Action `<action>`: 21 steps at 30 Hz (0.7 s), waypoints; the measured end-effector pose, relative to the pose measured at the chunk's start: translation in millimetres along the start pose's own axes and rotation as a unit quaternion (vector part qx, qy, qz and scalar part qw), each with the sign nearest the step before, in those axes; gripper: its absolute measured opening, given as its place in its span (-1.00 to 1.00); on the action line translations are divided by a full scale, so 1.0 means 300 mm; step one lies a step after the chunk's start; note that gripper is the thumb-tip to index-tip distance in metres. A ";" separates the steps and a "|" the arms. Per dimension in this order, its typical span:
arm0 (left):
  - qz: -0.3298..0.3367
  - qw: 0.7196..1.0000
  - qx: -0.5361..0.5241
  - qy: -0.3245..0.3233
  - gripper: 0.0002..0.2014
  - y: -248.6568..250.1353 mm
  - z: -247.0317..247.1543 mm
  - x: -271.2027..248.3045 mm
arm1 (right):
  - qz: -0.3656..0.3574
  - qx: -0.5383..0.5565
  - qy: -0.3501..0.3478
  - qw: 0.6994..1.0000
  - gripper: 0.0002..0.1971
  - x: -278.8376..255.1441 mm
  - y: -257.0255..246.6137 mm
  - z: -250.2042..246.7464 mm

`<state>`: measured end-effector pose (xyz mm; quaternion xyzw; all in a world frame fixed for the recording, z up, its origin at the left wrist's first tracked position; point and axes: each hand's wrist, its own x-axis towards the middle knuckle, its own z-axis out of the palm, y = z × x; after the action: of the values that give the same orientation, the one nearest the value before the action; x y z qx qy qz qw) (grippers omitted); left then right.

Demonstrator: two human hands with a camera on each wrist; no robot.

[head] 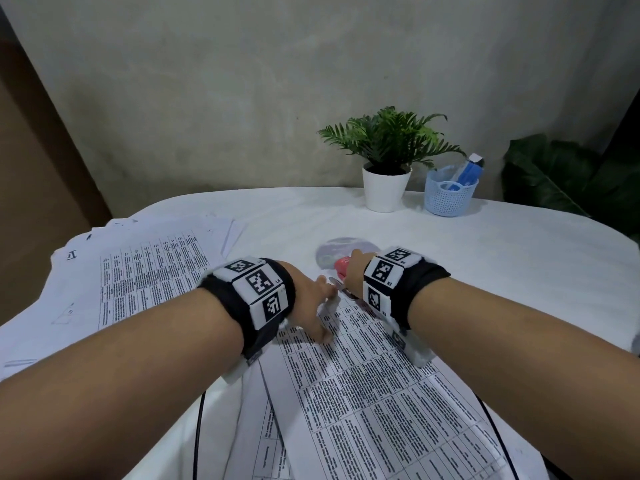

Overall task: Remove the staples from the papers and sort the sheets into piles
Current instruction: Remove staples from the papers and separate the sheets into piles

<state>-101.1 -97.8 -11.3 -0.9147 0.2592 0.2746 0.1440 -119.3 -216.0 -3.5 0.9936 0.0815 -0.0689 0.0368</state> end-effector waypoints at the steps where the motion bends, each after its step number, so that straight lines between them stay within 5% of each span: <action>1: 0.008 1.000 0.003 -0.005 -0.13 0.004 -0.001 -0.007 | -0.012 -0.029 -0.002 1.000 -0.58 0.010 0.001 0.005; 7: 0.015 1.000 -0.014 0.000 -0.13 0.008 0.003 -0.020 | 0.007 -0.019 -0.081 0.997 -0.64 0.050 -0.028 0.010; 12: 0.028 1.000 0.013 -0.003 -0.15 0.002 0.009 -0.015 | -0.031 -0.034 -0.113 0.993 -0.49 0.100 0.011 -0.008; 14: 0.038 0.999 0.007 -0.008 -0.16 -0.004 0.010 -0.019 | -0.007 -0.012 -0.136 0.991 -0.62 0.093 0.031 -0.025; 17: 0.048 0.998 -0.032 -0.011 -0.20 -0.029 0.006 -0.029 | 0.044 0.105 -0.127 0.985 -0.82 0.070 0.063 -0.022; 21: 0.025 0.999 -0.031 0.026 -0.26 -0.060 -0.005 -0.063 | 0.067 0.091 -0.098 0.989 -0.72 0.062 0.119 0.019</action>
<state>-104.0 -76.0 3.0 -0.9189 0.2765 0.2623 0.1016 -96.1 -248.6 -9.6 0.9846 0.0041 -0.1700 -0.0416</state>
